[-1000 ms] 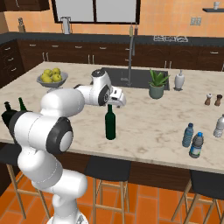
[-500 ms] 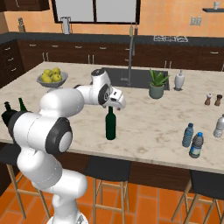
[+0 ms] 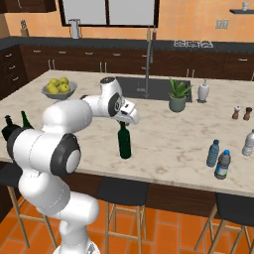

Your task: Move the plastic bottles in the middle to the plastics group, and the glass bottles in the middle to the glass group.

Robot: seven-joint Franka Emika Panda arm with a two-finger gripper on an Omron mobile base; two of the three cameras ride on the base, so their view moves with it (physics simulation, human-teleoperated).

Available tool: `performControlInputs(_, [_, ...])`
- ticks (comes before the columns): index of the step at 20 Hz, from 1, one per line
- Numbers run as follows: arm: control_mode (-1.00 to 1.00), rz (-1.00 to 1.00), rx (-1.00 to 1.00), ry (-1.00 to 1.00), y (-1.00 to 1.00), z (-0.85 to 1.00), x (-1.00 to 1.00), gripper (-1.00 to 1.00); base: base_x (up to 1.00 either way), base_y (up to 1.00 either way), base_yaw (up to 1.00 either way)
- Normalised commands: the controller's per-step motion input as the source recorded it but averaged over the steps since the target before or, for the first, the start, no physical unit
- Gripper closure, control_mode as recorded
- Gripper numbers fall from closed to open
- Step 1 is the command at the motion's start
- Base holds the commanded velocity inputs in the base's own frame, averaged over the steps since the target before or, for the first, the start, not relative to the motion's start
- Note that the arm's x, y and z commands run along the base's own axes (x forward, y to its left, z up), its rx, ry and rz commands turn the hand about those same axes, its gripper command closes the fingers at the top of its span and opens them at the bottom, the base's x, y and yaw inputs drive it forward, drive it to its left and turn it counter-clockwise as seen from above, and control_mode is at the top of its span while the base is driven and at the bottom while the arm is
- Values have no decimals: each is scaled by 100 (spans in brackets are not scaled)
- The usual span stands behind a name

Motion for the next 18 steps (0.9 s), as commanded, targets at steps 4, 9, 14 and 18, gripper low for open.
performControlInputs(4, [-100, -1, 25, 0, 5, 31, -43, 100, 0, 0, 0])
performControlInputs(9, [-100, 0, 16, -2, 41, 49, -74, 100, 0, 0, 0])
performControlInputs(14, [-100, 0, -1, 0, 92, 24, -61, 100, 0, 0, 0])
performControlInputs(18, [-100, 0, -4, -4, 100, 14, -44, 100, 0, 0, 0])
